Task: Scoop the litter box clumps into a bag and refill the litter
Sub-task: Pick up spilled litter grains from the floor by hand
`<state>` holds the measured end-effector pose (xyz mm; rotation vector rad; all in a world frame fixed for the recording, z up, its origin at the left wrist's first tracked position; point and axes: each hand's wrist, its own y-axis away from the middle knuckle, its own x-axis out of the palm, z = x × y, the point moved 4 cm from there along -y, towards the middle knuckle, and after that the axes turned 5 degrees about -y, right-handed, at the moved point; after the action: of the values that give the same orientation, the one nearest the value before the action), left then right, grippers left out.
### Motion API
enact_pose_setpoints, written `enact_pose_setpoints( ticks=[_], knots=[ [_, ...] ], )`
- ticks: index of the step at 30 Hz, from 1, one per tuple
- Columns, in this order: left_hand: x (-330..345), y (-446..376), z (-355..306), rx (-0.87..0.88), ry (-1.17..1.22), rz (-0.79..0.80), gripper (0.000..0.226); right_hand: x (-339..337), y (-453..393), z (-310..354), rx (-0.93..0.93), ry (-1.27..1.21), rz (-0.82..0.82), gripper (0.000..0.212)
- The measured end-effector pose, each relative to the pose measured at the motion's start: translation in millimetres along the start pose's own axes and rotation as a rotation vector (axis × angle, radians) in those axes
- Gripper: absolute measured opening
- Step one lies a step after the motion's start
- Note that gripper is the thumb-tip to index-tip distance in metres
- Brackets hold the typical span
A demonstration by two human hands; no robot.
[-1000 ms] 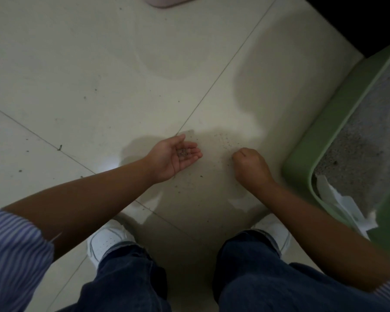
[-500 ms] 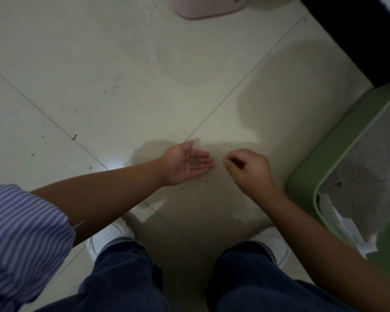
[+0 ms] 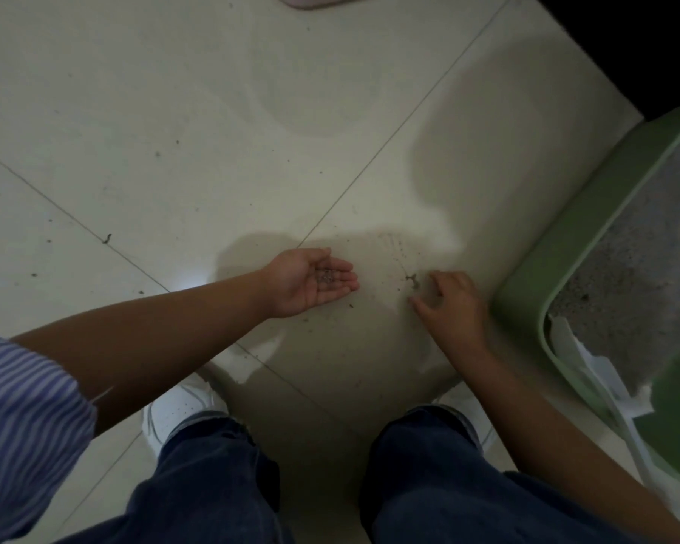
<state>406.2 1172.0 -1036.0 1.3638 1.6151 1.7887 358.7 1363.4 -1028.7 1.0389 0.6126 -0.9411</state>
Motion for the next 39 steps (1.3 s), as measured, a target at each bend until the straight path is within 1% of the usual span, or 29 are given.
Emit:
enact_pose_setpoints(
  ticks=[4, 8, 9, 10, 11, 12, 14, 15, 17, 18, 20, 23, 25, 30, 31, 33, 34, 37, 39],
  knots=[
    [-3.2, 0.3, 0.1, 0.008, 0.009, -0.015, 0.04, 7.2, -2.7, 13.0, -0.224, 0.004, -0.126, 0.026],
    [-6.1, 1.2, 0.8, 0.012, -0.015, -0.028, 0.039, 6.5, -12.4, 11.5, -0.42, 0.096, -0.114, 0.015],
    [-6.1, 1.3, 1.2, 0.011, -0.017, -0.027, 0.039, 6.8, -12.9, 11.7, -0.454, 0.108, -0.097, 0.016],
    [-5.9, 1.1, 1.6, 0.008, -0.018, -0.028, 0.039, 7.7, -13.7, 12.2, -0.443, 0.111, -0.037, 0.022],
    [-5.6, 0.8, 2.1, 0.007, -0.017, -0.028, 0.039, 6.3, -16.3, 13.4, -0.393, 0.135, 0.029, 0.027],
    [-5.1, 0.5, 2.4, 0.005, -0.015, -0.027, 0.039, 9.8, -19.9, 9.5, -0.333, 0.153, 0.095, 0.028],
    [-3.9, -0.4, 2.0, 0.002, -0.008, -0.02, 0.039, 15.1, -24.3, 0.9, -0.297, 0.117, 0.144, 0.022],
    [-3.7, -0.8, 1.7, 0.002, -0.003, -0.017, 0.039, 12.6, -24.8, 5.5, -0.338, 0.12, 0.139, 0.016],
    [-3.9, -1.5, 1.2, 0.003, 0.006, -0.013, 0.038, 10.6, -21.9, 8.9, -0.54, 0.159, 0.044, 0.005],
    [-4.3, -1.7, 1.3, 0.003, 0.006, -0.011, 0.038, 10.6, -20.6, 8.7, -0.594, 0.197, 0.042, 0.003],
    [-5.7, -1.7, 1.7, 0.002, -0.007, -0.013, 0.038, 11.4, -20.3, 6.2, -0.597, 0.235, 0.085, 0.007],
    [-7.8, -1.2, 2.9, -0.002, -0.02, -0.019, 0.038, 8.6, -18.9, 4.2, -0.629, 0.239, 0.063, 0.03],
    [-7.9, -0.6, 3.1, -0.003, -0.02, -0.023, 0.038, 9.2, -18.4, 4.0, -0.638, 0.228, 0.066, 0.035],
    [-3.8, -0.7, 2.8, -0.003, -0.028, -0.02, 0.037, 7.8, -18.2, 6.7, -0.688, 0.243, 0.057, 0.034],
    [-3.5, -1.0, 2.5, -0.002, -0.035, -0.023, 0.037, 7.7, -19.2, 6.9, -0.703, 0.247, 0.057, 0.029],
    [-3.1, -1.3, 1.9, -0.002, -0.044, -0.029, 0.037, 7.0, -18.9, 9.0, -0.718, 0.26, 0.067, 0.011],
    [-3.2, -1.5, 1.5, -0.002, -0.045, -0.029, 0.037, 7.6, -18.2, 9.1, -0.723, 0.271, 0.072, 0.008],
    [-3.6, -1.8, 0.6, -0.001, -0.048, -0.029, 0.036, 11.4, -18.5, 8.1, -0.732, 0.311, 0.091, 0.016],
    [-3.5, -2.3, 0.7, -0.001, -0.043, -0.031, 0.036, 12.0, -16.9, 11.6, -0.742, 0.337, 0.06, 0.032]
  ],
)
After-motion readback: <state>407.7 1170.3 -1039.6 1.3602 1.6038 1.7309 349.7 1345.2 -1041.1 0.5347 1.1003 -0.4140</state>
